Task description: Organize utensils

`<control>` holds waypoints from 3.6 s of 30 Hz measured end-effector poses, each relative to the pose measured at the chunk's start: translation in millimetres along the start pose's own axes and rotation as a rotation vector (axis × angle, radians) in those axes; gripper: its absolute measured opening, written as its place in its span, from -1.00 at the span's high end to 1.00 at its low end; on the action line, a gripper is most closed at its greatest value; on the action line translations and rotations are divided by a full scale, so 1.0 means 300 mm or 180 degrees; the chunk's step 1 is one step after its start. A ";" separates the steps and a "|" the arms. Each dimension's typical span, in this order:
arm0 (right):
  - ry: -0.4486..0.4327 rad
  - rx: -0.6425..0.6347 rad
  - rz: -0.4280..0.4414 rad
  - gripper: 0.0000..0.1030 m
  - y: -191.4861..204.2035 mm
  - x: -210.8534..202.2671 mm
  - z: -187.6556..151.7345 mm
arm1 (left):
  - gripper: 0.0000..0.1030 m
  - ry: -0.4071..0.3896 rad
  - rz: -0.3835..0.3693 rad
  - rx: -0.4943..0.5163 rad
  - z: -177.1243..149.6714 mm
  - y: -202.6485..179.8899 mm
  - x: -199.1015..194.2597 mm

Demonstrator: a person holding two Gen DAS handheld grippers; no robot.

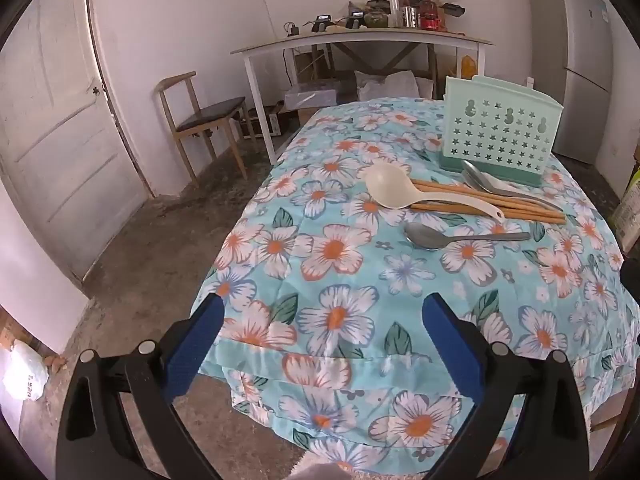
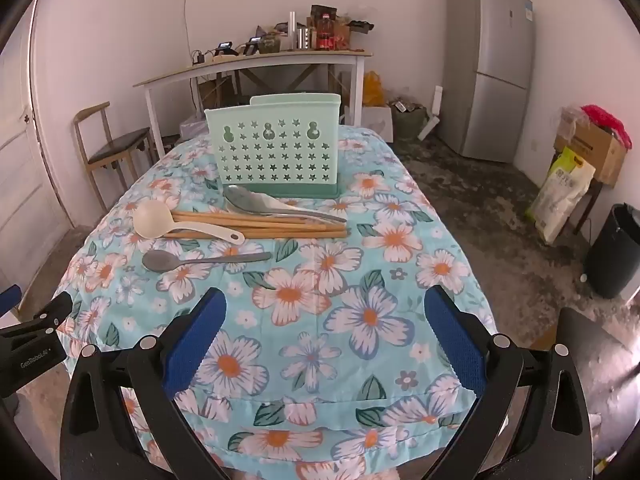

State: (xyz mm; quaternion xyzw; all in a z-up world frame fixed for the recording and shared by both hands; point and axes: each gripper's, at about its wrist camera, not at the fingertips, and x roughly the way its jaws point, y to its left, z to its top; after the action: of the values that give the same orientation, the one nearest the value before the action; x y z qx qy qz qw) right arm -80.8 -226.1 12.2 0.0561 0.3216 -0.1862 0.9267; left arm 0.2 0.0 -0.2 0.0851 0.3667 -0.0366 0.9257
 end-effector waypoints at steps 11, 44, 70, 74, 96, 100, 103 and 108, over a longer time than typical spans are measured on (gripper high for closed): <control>-0.0019 0.0012 -0.0032 -0.85 -0.012 -0.013 0.002 | -0.89 0.0023 0.0003 -0.0061 0.001 0.032 0.006; -0.0032 0.0056 -0.0036 -0.85 -0.021 -0.004 0.014 | -0.89 0.0035 -0.0008 -0.0056 0.000 0.036 -0.001; -0.0043 0.0054 -0.0038 -0.85 -0.017 -0.009 0.019 | -0.89 0.0027 -0.0014 -0.0060 -0.002 0.040 -0.002; -0.0053 0.0069 -0.0040 -0.85 -0.013 -0.020 0.028 | -0.89 0.0024 -0.0016 -0.0059 0.000 0.036 -0.006; 0.0105 0.0005 0.0010 -0.85 -0.032 0.109 0.008 | -0.89 0.0089 -0.0263 -0.0005 0.068 -0.003 0.160; 0.0192 -0.0072 0.0122 -0.85 -0.011 0.188 -0.002 | -0.89 -0.0072 -0.0501 -0.0050 0.104 0.010 0.207; 0.0278 -0.0116 0.0250 -0.85 0.005 0.253 -0.009 | -0.88 -0.0152 -0.0605 -0.0128 0.144 0.017 0.251; 0.0384 -0.0226 0.0426 -0.85 0.028 0.344 -0.022 | -0.65 -0.0154 -0.0878 -0.0227 0.236 0.021 0.346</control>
State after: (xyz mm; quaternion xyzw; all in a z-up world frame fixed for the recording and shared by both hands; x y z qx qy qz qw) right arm -6.6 -248.7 -56.9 0.0557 0.3787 -0.1087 0.9174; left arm 124.3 -7.6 -19.9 0.0000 0.3537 -0.1524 0.9229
